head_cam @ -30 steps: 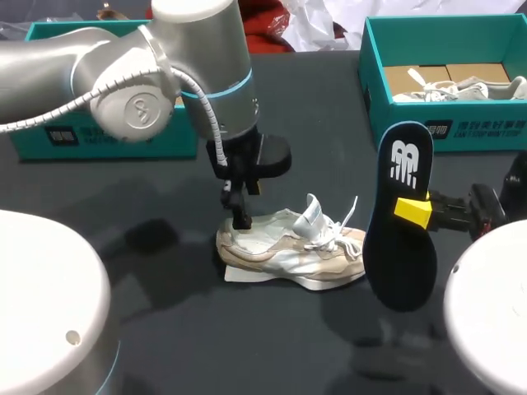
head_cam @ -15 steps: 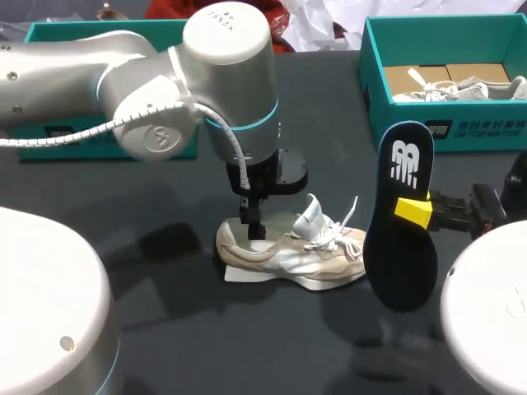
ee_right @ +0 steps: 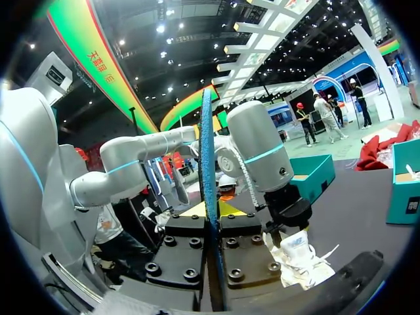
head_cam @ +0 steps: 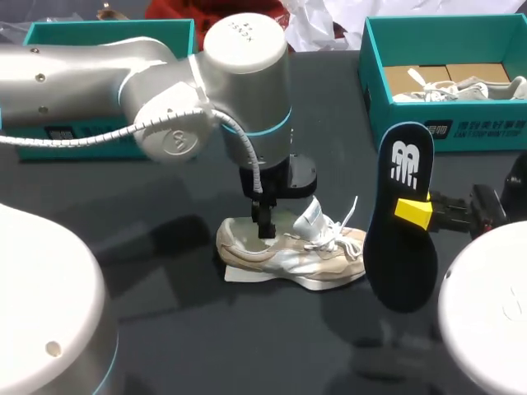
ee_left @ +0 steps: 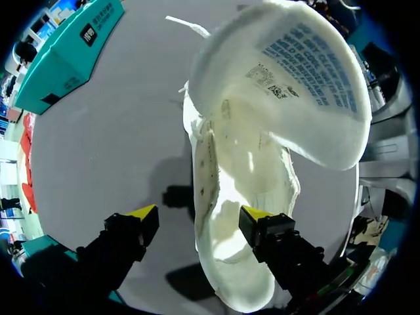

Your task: Take the shoe out of the shoebox, open the shoe tongue, remove and reinsert the insole, then place the shoe into the shoebox

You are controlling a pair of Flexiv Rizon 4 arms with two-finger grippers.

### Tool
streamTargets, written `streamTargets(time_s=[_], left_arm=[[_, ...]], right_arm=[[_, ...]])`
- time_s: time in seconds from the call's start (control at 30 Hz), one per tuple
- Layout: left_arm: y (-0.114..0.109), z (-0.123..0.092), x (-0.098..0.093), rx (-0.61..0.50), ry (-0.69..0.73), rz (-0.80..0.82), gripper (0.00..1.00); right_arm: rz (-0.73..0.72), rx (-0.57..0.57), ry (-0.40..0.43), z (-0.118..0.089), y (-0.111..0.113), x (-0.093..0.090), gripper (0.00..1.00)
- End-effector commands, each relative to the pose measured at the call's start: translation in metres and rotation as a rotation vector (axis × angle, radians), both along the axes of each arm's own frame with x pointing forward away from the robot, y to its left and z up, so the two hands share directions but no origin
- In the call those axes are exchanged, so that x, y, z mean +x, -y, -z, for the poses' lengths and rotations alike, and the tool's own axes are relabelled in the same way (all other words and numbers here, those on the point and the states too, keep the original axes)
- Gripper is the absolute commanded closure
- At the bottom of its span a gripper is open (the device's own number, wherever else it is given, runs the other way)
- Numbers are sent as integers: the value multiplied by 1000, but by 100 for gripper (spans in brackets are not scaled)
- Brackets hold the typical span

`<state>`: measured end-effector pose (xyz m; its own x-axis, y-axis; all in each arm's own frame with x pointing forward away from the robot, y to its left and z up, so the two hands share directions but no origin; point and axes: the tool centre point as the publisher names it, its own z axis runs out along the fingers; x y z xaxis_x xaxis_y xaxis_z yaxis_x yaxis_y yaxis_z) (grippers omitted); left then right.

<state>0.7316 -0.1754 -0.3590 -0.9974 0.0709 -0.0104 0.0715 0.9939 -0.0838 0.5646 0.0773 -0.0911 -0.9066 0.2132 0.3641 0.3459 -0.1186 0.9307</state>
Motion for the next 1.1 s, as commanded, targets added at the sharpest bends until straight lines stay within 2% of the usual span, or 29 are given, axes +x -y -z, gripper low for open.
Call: streamTargets(time_s=[0.03, 0.23, 0.37, 0.6, 0.77, 0.83, 0.9, 1.1], left_arm=[[2, 11, -1, -4, -7, 1, 28], [2, 17, -4, 6, -8, -11, 40], [3, 19, -5, 0, -15, -7, 44], [7, 24, -8, 1, -27, 8, 55], [5, 27, -9, 5, -37, 14, 71], [3, 28, -10, 7, -40, 15, 83], [1, 28, -10, 7, -43, 15, 100], [-5, 27, -10, 3, -59, 22, 100]], right_arm=[[8, -4, -2, -2, -1, -4, 100], [8, -4, -2, -2, -1, -4, 100], [8, -4, -2, -2, -1, -4, 100], [8, -4, -2, -2, -1, -4, 100], [8, -4, -2, -2, -1, -4, 100], [8, -4, -2, -2, -1, -4, 100], [8, -4, -2, -2, -1, -4, 100], [8, -4, -2, -2, -1, -4, 100]])
